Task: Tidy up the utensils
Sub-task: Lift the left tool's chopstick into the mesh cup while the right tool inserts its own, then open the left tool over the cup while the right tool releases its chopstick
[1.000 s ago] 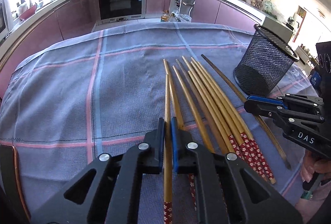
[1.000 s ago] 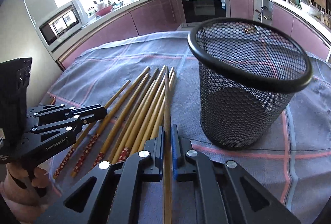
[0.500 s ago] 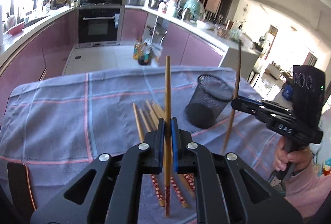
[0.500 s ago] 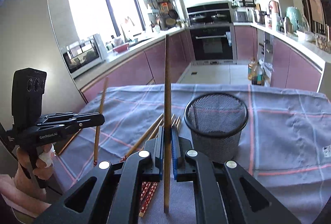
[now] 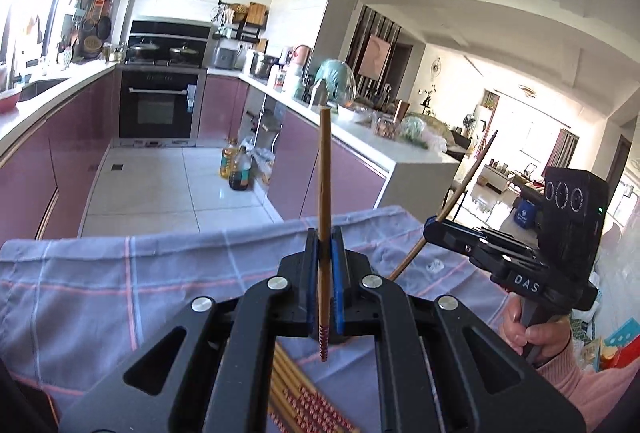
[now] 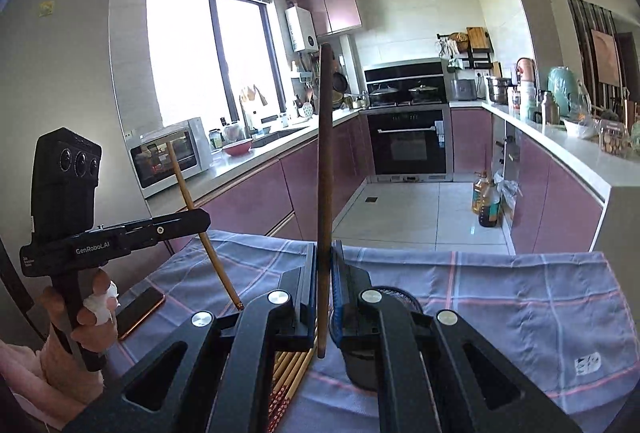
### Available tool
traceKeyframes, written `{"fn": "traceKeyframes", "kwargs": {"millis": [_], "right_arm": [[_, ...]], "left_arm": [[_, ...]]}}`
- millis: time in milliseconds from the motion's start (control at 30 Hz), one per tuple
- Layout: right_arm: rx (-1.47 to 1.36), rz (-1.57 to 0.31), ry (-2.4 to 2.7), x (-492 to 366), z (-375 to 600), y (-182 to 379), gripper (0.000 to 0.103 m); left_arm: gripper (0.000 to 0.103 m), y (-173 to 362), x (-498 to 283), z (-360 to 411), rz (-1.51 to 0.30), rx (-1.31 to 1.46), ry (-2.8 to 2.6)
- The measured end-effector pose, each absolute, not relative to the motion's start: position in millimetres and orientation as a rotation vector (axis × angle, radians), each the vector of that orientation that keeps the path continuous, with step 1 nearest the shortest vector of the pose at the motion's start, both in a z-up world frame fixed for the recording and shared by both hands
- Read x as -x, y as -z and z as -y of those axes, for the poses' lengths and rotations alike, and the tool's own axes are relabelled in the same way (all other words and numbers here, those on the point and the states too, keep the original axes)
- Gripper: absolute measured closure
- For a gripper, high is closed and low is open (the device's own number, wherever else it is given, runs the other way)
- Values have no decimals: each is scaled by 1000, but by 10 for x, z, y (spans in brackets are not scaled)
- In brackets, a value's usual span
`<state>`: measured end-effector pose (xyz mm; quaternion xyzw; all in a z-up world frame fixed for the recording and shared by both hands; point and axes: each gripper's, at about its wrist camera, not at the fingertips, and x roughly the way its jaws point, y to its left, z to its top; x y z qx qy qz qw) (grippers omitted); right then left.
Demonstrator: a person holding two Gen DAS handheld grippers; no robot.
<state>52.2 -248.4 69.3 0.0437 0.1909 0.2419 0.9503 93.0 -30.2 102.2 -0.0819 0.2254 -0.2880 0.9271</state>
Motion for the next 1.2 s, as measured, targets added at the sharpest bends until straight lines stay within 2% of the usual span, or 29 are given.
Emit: {"fn": "traceKeyframes", "kwargs": {"millis": [200,367,800,1067,1200], "right_arm": [[-66,-355,-458,-665,2611,-823,97],[-61,-384,-443,-842,2655,-722,97],[-21,-694,-473,-1247,2454,-80,97],[-63,-730,-455,-1392,2420,4,96],[-85,-716,-432,-1384,2447,16,93]], "left_arm": [[96,-1360,-1039,623,-417,171,613],[96,-1350,-1237,916,-428,158,611],[96,-382,-1709,1472,-636,6,608],[95,-107,-1995,1411,-677,1,586],[84,-103,-1950,1305,-659,6,573]]}}
